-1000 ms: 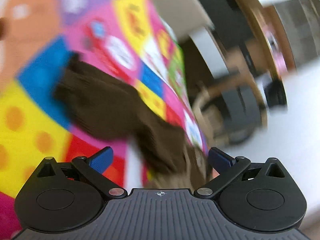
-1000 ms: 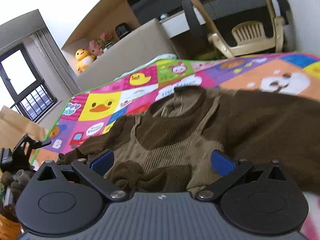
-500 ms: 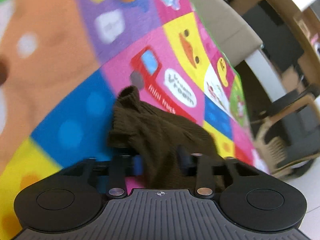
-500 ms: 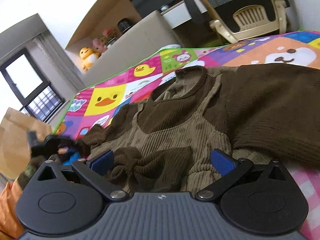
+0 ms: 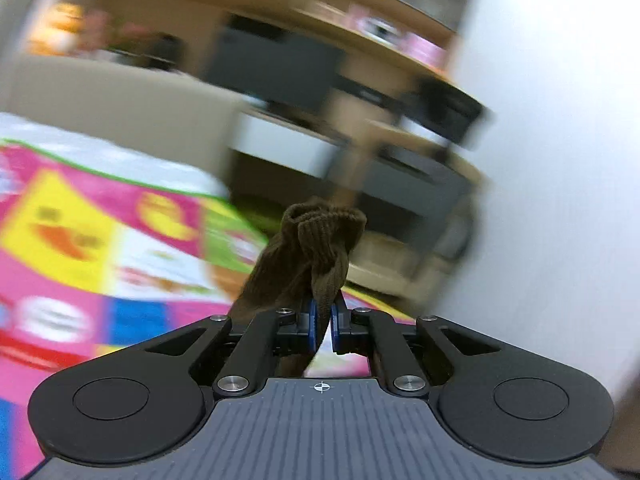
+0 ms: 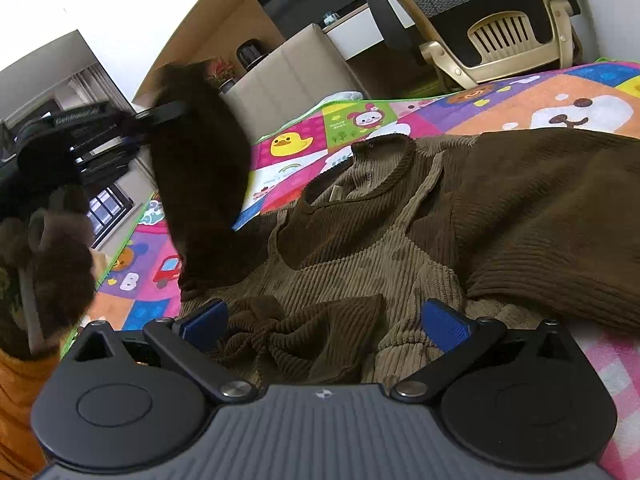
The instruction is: Fold clothes
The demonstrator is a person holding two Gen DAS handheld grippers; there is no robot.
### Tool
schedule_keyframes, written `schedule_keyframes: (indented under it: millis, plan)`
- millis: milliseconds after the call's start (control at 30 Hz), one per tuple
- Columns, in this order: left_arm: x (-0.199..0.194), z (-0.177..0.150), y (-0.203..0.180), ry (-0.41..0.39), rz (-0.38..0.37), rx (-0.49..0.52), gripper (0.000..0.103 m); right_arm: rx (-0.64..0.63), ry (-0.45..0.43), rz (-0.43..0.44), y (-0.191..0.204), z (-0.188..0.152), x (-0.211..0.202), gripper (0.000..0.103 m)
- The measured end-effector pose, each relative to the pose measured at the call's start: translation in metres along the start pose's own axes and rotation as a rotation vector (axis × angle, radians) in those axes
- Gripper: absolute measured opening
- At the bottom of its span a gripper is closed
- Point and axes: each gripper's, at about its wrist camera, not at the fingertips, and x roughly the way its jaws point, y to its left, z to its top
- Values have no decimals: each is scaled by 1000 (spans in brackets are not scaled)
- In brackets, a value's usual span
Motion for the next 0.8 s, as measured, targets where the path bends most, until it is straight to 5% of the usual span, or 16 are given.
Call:
schedule_keyframes:
  millis: [67,133,200,300,433,567,700,800]
  plan:
    - [16,-20,-19,100,-126,22,17,-9,6,-4,1,0,1,103]
    - [29,-41,-32,215,-252,34,42,-17,14,-8,2,0,3,103]
    - [27,-53,-34,240,-268,51,72,-21,19,-6,3,1,4,103]
    - [12,-66,-23,221,-195,86,93,-8,14,8,0,1,3,103]
    - [-3,-94,-6,255,-28,130,94,-2,-35,3,1,4,-8,101]
    - [-10,-113,16,298,57,163,98,-273,-154,-221,38,20,-19,80]
    - [-11,-122,31,303,73,105,103,-330,-59,-341,45,43,15,68]
    - [-10,-124,34,283,85,96,103,-285,72,-315,33,39,49,35]
